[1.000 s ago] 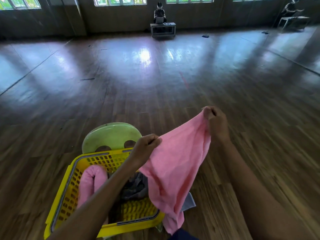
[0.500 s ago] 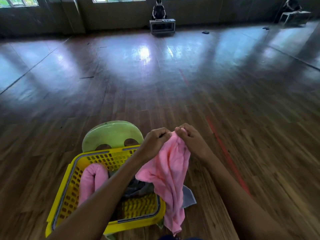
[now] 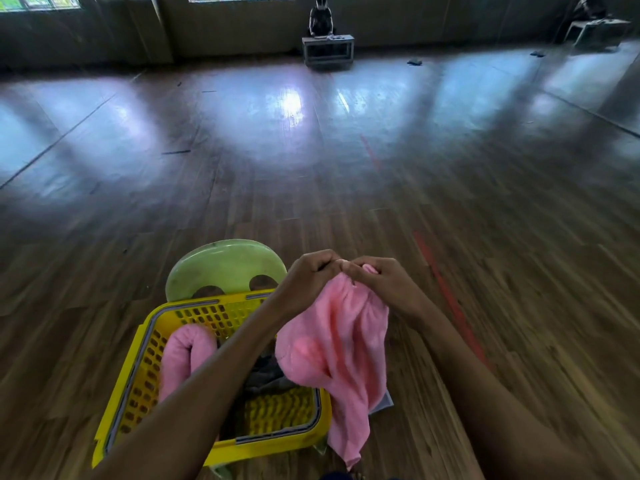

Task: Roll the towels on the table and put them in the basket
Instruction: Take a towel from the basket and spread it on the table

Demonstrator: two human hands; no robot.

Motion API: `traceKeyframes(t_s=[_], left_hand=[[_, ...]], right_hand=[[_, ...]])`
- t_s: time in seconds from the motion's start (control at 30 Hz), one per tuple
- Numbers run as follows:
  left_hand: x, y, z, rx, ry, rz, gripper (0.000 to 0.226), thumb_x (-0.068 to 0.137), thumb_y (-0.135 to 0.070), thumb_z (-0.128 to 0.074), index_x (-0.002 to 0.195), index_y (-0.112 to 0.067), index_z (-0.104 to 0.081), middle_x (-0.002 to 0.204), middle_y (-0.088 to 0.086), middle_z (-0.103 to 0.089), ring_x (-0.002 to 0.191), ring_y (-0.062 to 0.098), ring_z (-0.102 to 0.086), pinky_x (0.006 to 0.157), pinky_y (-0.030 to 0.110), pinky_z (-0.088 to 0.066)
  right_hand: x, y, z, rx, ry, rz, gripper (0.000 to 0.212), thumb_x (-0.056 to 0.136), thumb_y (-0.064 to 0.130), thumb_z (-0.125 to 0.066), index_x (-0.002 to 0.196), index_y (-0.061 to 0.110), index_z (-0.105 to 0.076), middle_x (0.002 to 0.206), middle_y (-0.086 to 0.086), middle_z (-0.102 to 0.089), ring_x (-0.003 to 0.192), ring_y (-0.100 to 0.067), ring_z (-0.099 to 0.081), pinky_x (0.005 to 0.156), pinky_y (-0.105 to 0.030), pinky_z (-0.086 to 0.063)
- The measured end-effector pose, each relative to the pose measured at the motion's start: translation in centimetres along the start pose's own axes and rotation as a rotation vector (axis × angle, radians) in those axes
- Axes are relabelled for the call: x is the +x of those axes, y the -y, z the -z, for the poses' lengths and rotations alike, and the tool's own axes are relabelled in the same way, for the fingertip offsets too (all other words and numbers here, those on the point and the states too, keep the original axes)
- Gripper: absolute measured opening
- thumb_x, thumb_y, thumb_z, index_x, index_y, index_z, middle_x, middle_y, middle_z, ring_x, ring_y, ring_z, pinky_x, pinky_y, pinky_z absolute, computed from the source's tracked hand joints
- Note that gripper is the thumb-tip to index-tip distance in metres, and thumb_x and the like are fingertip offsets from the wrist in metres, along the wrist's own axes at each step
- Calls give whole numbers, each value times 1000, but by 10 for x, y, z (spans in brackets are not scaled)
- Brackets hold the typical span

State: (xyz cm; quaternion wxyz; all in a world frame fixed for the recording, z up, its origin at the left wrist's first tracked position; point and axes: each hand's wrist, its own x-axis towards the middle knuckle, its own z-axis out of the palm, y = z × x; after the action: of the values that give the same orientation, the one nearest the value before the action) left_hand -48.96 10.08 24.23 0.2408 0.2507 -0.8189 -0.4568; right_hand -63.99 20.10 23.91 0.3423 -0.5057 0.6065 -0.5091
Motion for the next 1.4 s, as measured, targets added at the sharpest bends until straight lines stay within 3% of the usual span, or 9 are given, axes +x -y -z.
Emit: traceKeyframes(t_s=[0.2,0.3,0.4,0.57,0.8,0.97,1.13,1.23,1.4], left_hand=[[-1,11,-1,-35,46,64,30,95,-21,-56,66,-19,-49,65,-13,-40,64,4,-35,59,26,-30],[-7,26,8,-73,41,132,36,97,-15,-55,63,-20,-44,59,-16,-36,60,1,-30,54,20,-25],[-11,32,16,-60,35,138,34,94,-23,-58,63,-22,-44,61,-16,-38,60,1,-31,56,22,-27],[2,9,7,-17,8,40,30,88,-31,-53,71,-9,-45,66,-14,-39,65,4,-36,61,29,-31],[16,2,-6,-43,73,-4,40,87,-46,-53,78,-7,-53,72,-5,-48,70,8,-44,65,33,-37],[19,1,-5,-73,109,24,26,88,-32,-55,71,-12,-51,69,-9,-44,68,8,-40,64,31,-32],[22,12,4,-45,130,111,26,85,-38,-54,70,-16,-50,70,-7,-43,68,8,-38,64,30,-30],[20,22,9,-55,122,145,24,85,-37,-53,68,-20,-48,65,-13,-40,65,7,-34,59,28,-27],[35,4,-12,24,92,53,24,89,-36,-52,66,-28,-47,62,-15,-41,64,3,-36,60,29,-32]], right_hand=[[7,-10,16,-105,-84,70,25,95,27,-60,82,6,-62,83,-7,-62,79,-18,-60,74,-31,-48],[12,-15,40,-101,-251,50,23,94,20,-62,81,1,-61,77,-3,-59,72,-6,-52,68,-24,-43],[16,-17,52,-84,-324,3,13,91,11,-64,83,2,-63,79,0,-60,67,3,-50,66,-15,-41],[5,-1,32,-95,-78,-1,9,90,21,-67,94,25,-74,96,13,-73,93,8,-64,80,-9,-45],[1,-5,26,21,56,-38,27,92,29,-65,114,14,-70,107,-1,-73,101,-14,-68,88,-32,-55],[1,-17,31,178,35,-27,22,94,20,-63,94,-1,-67,92,-16,-67,86,-25,-65,78,-40,-52],[5,-22,48,120,-118,-2,17,97,19,-57,84,11,-64,84,3,-61,81,-10,-57,74,-25,-47],[11,-24,65,149,-230,-29,15,94,10,-59,81,12,-66,83,2,-60,76,-2,-53,74,-23,-42],[12,-12,58,-14,-27,-56,18,90,29,-65,104,23,-73,105,11,-71,100,5,-64,84,-12,-48]])
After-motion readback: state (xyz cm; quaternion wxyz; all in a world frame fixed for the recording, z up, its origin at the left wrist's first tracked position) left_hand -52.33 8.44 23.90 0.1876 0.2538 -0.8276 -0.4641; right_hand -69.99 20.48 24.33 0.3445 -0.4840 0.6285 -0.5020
